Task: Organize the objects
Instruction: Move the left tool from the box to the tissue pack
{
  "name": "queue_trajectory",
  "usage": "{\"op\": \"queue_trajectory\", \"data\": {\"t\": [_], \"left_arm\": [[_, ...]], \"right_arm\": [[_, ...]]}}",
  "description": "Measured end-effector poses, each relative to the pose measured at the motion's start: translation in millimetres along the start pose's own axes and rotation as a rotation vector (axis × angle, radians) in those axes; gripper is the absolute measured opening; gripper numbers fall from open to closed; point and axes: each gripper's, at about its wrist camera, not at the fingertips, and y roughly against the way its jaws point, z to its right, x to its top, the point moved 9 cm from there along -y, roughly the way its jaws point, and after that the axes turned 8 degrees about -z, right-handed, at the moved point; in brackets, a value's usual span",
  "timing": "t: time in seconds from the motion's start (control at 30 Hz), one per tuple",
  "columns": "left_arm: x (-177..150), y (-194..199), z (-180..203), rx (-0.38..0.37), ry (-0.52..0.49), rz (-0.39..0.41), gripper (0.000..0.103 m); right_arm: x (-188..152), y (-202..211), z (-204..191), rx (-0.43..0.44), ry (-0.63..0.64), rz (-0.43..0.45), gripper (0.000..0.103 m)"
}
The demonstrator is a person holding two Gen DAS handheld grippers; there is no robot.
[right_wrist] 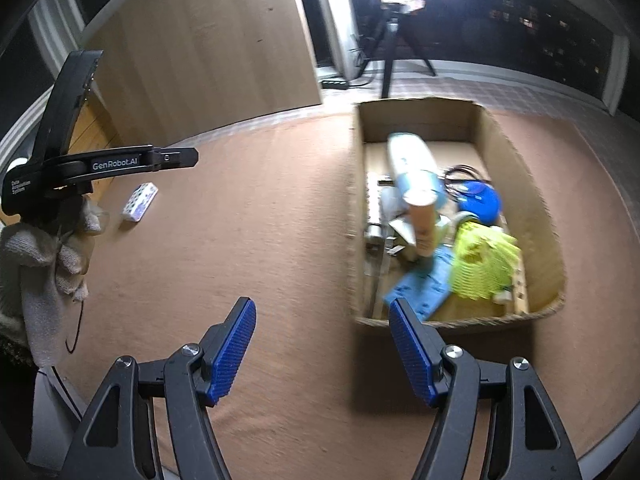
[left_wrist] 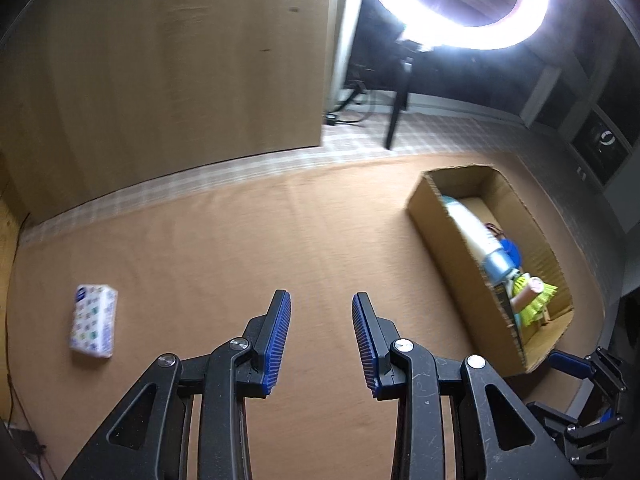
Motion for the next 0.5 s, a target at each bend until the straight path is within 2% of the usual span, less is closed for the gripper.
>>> {"op": "queue_trajectory", "data": {"t": [0.5], "left_arm": [[-19.0,9.0,-124.0,0.069,0.133,-0.014,0.035]], "right_arm": [[11.7,-32.6,-61.5,0.021,0.075,-0.048,0.065]]}}
